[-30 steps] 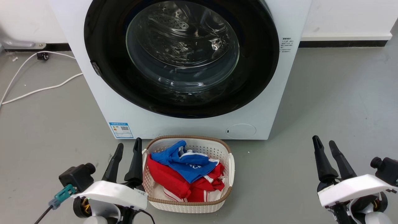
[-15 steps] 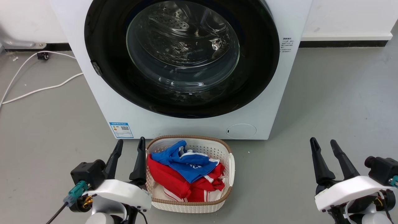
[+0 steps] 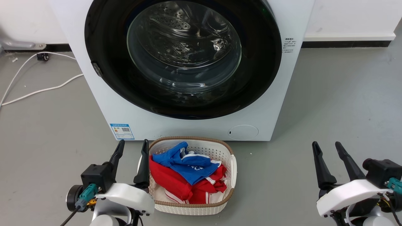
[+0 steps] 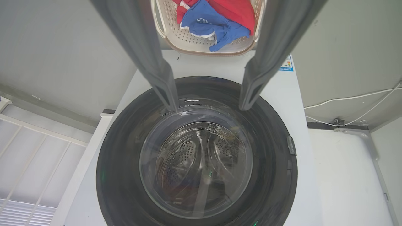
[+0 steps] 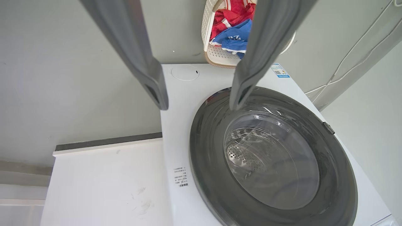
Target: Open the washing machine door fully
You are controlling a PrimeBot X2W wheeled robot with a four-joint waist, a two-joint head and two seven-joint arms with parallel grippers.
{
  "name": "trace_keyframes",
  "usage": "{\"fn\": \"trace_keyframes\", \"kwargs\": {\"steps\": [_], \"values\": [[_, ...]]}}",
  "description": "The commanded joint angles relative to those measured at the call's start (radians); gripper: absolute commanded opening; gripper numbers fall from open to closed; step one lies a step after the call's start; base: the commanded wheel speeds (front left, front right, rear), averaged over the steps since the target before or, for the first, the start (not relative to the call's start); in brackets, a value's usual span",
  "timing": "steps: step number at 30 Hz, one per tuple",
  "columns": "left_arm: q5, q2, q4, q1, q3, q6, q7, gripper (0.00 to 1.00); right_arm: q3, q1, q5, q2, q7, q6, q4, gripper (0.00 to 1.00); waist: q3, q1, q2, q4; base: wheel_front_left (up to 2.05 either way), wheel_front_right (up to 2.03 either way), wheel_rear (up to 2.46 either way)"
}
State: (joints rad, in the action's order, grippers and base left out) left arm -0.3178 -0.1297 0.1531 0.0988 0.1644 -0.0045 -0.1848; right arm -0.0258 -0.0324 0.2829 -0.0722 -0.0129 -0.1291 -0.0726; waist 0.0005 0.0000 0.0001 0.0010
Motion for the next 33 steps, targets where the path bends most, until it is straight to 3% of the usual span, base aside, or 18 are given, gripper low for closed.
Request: {"fn": "trace_keyframes", "kwargs": {"steps": [1,16,33], "values": [[0.021,-0.007,-0.003,0.016,0.004,0.005,-0.009,1.0,0.001,0.002,-0.024,-0.003,-0.005,-0.002,0.012,1.0,0.0,0.0,-0.0001,0.0,0.0,0.0,0.0],[0.11,-0.013,0.02,0.02,0.018,0.013,-0.041,1.0,0.001,0.012,-0.155,0.009,-0.013,-0.002,0.025,1.0,0.0,0.0,-0.0001,-0.004,0.0,0.0,0.0],[0.153,0.006,0.041,0.014,0.01,-0.01,-0.071,1.0,-0.017,0.009,-0.201,0.021,-0.038,-0.003,0.035,1.0,0.0,0.0,-0.0001,-0.006,0.0,0.0,0.0]]}}
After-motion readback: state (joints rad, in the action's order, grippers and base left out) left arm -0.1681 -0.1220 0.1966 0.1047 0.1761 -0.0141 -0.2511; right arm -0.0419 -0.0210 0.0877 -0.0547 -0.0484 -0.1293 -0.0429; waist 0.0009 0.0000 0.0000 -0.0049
